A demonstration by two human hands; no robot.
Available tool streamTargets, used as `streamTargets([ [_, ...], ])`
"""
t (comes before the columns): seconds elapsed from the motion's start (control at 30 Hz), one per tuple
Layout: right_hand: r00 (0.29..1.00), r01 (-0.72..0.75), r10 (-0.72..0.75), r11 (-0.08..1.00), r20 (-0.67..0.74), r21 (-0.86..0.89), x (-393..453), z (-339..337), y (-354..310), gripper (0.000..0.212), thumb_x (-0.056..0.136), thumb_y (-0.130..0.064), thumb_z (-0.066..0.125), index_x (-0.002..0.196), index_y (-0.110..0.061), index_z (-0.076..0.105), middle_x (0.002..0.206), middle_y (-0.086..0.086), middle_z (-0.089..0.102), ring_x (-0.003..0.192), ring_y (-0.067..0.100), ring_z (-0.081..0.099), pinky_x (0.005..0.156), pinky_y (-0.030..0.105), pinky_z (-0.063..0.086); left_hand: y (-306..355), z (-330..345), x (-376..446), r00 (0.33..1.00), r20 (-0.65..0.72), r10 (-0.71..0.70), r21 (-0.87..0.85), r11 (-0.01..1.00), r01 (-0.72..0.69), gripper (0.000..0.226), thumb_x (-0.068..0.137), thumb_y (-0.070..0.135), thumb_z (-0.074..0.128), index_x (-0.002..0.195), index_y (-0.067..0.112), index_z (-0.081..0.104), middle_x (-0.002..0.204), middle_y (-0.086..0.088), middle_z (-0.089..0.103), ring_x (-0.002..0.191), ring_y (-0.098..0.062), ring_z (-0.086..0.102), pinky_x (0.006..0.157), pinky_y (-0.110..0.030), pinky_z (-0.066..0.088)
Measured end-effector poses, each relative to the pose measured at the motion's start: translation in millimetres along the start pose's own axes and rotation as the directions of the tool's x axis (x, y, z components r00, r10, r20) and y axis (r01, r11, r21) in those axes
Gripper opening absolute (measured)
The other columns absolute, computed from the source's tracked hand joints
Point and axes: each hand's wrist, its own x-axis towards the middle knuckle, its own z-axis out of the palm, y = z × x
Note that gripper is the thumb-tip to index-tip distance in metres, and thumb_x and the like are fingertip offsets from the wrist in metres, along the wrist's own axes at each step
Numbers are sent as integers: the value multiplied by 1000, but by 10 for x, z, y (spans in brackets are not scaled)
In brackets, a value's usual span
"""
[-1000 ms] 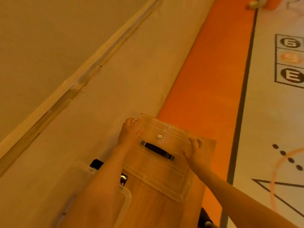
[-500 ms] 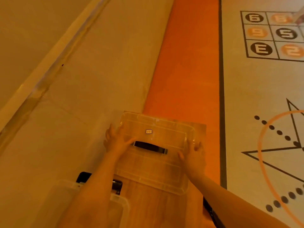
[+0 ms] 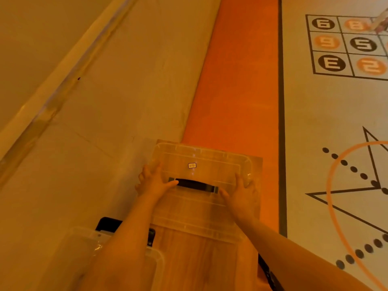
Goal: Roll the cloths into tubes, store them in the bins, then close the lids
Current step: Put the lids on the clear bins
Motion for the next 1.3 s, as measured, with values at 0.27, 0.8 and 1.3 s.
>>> streamTargets([
  [0.27,999,9,-10,1000,-52,-29,50,-186,-120,95,76,-60,69,151,-36,16,158,19,10,143,42,12,111,65,19,279,-248,-174,991,-103,-83,13,996,85,98,70,74,62,149,40,15,158,-11,1,141,-37,12,108,-58,24],
  [0.8,921,388,-389,913,18,-126,323,-902,-850,99,68,-68,70,148,-39,18,154,20,19,140,41,22,107,62,25,564,-520,-1093,838,-235,-492,-347,848,400,98,70,73,62,149,38,16,157,-13,-5,141,-40,7,110,-62,19],
  [1.3,566,814,-707,562,423,-150,-487,-616,-1590,95,76,-64,64,150,-33,12,156,20,4,142,41,10,111,59,17,7,-352,-2383,420,-160,-893,-656,414,630,100,69,75,62,150,40,14,158,-12,-5,143,-40,4,111,-62,20],
])
